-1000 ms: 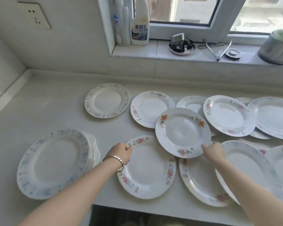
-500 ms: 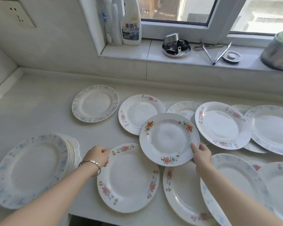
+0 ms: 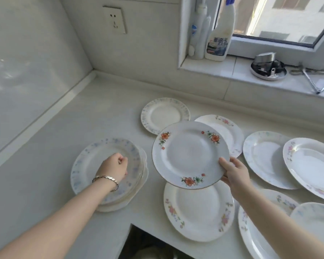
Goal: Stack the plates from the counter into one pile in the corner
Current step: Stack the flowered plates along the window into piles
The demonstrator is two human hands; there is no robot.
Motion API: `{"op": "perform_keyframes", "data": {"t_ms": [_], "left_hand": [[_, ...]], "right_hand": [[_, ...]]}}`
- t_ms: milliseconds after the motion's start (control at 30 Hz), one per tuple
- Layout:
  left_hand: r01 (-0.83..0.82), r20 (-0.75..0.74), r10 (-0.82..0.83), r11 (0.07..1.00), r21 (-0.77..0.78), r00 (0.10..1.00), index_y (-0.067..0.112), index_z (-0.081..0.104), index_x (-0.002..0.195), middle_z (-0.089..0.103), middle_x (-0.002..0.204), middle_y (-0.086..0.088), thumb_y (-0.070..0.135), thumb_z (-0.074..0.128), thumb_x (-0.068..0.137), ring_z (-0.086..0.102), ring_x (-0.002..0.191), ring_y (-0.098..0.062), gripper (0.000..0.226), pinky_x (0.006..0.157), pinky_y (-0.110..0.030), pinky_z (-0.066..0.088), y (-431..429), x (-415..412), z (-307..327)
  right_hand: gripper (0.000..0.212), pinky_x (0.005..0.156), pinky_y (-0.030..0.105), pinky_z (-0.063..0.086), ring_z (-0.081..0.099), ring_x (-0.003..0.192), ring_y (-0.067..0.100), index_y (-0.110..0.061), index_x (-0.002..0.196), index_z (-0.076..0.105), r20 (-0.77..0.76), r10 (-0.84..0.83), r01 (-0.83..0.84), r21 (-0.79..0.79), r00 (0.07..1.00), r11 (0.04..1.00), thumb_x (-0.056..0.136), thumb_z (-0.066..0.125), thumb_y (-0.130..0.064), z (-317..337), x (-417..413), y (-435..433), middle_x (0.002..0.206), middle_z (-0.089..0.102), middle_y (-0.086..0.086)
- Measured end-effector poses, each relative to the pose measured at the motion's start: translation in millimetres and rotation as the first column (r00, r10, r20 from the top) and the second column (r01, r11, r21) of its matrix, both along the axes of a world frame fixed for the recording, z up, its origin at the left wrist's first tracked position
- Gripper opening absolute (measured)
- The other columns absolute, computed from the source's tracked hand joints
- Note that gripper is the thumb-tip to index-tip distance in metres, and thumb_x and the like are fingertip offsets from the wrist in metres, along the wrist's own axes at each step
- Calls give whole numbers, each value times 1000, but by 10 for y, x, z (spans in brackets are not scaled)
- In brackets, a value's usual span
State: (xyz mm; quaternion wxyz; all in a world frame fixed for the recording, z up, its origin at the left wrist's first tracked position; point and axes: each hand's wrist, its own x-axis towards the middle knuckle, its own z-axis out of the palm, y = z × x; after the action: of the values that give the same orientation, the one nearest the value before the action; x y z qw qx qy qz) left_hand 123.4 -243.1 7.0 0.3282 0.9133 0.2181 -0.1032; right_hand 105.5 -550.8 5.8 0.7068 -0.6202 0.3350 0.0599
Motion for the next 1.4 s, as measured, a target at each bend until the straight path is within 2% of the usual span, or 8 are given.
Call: {"op": "perform_keyframes", "data": {"t_ms": [467,600,800,1033,1133,1233,1333,1400], "left_hand": [[-340,3,340,940,-19,940,17,47,66,62,57,-1,17,42,91,60,62,-26,26,72,-31,49,1474,-519,-42],[-376,-6,376,926,-36,927,19,46,65,61,55,2,17,41,91,60,61,-26,26,73,-32,51,1592,-537,-84],[-401,-53,399,914,-53,916,19,46,65,61,58,3,17,40,91,62,68,-26,26,76,-33,50,1608,-566,-154],[-429,-74,426,903,-23,901,18,46,64,61,59,2,18,41,90,60,66,-26,26,75,-32,50,1600,-546,-212],[-439,-84,438,898,-2,895,18,46,64,63,60,1,18,40,90,63,69,-27,26,77,-34,52,1619,-505,-233],[-441,-95,441,897,24,892,17,45,64,68,70,-6,18,40,90,67,76,-30,26,80,-36,53,1643,-462,-256],[-440,-106,443,897,50,891,17,45,65,71,85,-14,19,40,90,68,82,-33,25,80,-39,54,1689,-418,-301],[-438,-119,443,897,62,889,16,46,67,71,87,-16,18,40,90,68,83,-34,24,80,-39,53,1719,-390,-336]], "right_hand": [[11,50,23,57,62,61,20,-9,102,56,-82,343,-347,-46,936,937,92,55,-13,-201,217,1989,76,64,8],[16,71,39,55,62,68,26,-6,104,57,-90,369,-379,-153,925,912,92,53,-16,-299,200,2095,78,65,8],[33,62,34,46,63,71,30,-13,113,49,-181,594,-551,-645,783,529,94,40,-38,-359,262,2083,75,65,11],[45,76,38,53,65,88,31,-12,119,49,-409,651,-682,-692,640,236,94,36,-47,-467,339,2147,89,69,13],[48,57,30,46,63,69,22,-15,125,50,-391,667,-717,-621,634,318,94,37,-50,-423,382,2098,67,65,8],[49,60,32,46,52,51,18,-5,105,60,-322,573,-648,-511,754,565,97,30,-43,-435,575,1963,55,58,4],[48,58,28,47,56,60,23,10,117,54,-309,252,-319,-190,917,929,99,32,-28,-517,963,1796,71,61,13],[46,79,27,53,64,97,30,6,133,42,-322,80,-69,45,943,997,99,39,-24,-569,1237,1690,113,61,23]]}}
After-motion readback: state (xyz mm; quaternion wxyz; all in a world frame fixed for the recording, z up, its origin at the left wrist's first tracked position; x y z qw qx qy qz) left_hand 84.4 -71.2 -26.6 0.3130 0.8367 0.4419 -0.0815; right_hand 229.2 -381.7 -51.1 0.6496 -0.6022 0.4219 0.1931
